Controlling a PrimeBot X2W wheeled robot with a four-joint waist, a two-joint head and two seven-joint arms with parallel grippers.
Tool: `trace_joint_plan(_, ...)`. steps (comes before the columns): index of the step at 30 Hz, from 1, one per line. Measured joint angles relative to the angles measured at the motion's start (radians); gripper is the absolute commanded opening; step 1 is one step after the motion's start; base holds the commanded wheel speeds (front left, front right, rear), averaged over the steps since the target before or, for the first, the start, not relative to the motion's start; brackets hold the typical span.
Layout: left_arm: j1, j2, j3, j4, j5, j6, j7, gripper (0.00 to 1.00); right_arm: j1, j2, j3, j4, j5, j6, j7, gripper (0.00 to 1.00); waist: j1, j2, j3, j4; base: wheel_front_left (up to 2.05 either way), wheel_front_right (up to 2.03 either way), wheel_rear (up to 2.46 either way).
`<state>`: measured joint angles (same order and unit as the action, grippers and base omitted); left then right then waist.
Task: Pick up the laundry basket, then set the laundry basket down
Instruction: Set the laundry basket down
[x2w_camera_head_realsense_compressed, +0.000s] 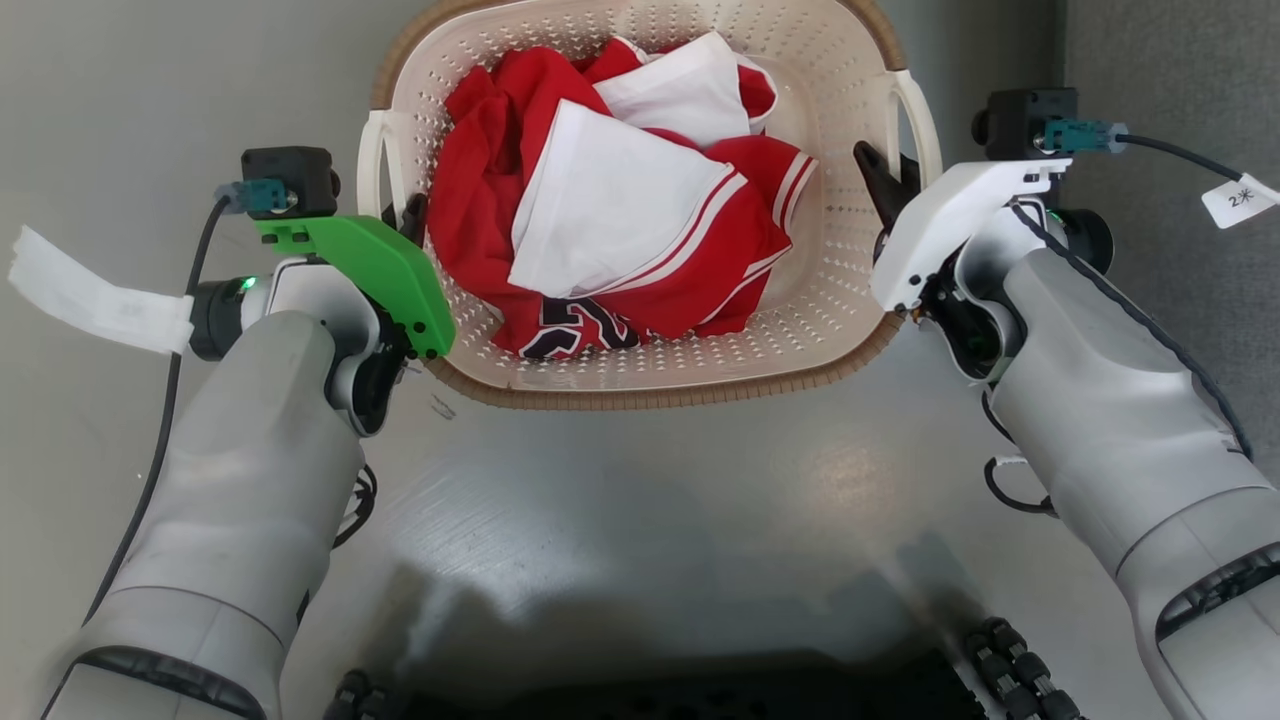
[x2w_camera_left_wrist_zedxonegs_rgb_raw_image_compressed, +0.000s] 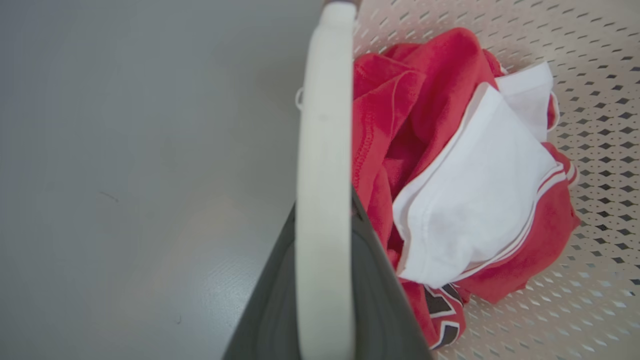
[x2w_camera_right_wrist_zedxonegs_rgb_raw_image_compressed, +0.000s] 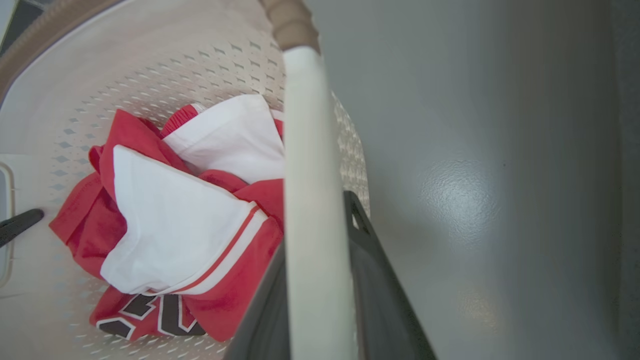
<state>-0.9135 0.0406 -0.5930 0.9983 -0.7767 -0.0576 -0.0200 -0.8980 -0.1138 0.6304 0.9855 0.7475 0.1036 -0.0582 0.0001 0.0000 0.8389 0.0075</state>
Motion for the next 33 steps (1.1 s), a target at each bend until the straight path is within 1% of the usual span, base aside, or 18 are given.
trace_joint_plan(11, -0.031, 0.000, -0.003, 0.027, 0.008, -0.006, -0.018, 0.00, -0.017, 0.013, -0.001, 0.024, 0.001, 0.000, -0.041, 0.00, -0.0001, 0.0000, 0.044, -0.008, 0.00, 0.00, 0.00)
trace_joint_plan(12, -0.035, 0.000, -0.004, 0.028, 0.008, -0.011, -0.024, 0.00, -0.020, 0.013, -0.001, 0.026, 0.001, 0.000, -0.047, 0.00, -0.0001, 0.0000, 0.047, -0.008, 0.00, 0.00, 0.00)
trace_joint_plan(33, -0.073, -0.010, -0.012, 0.071, 0.016, -0.027, -0.062, 0.00, -0.051, 0.027, 0.000, 0.076, 0.001, 0.005, -0.100, 0.00, -0.0001, 0.0000, 0.089, 0.000, 0.00, 0.00, 0.00)
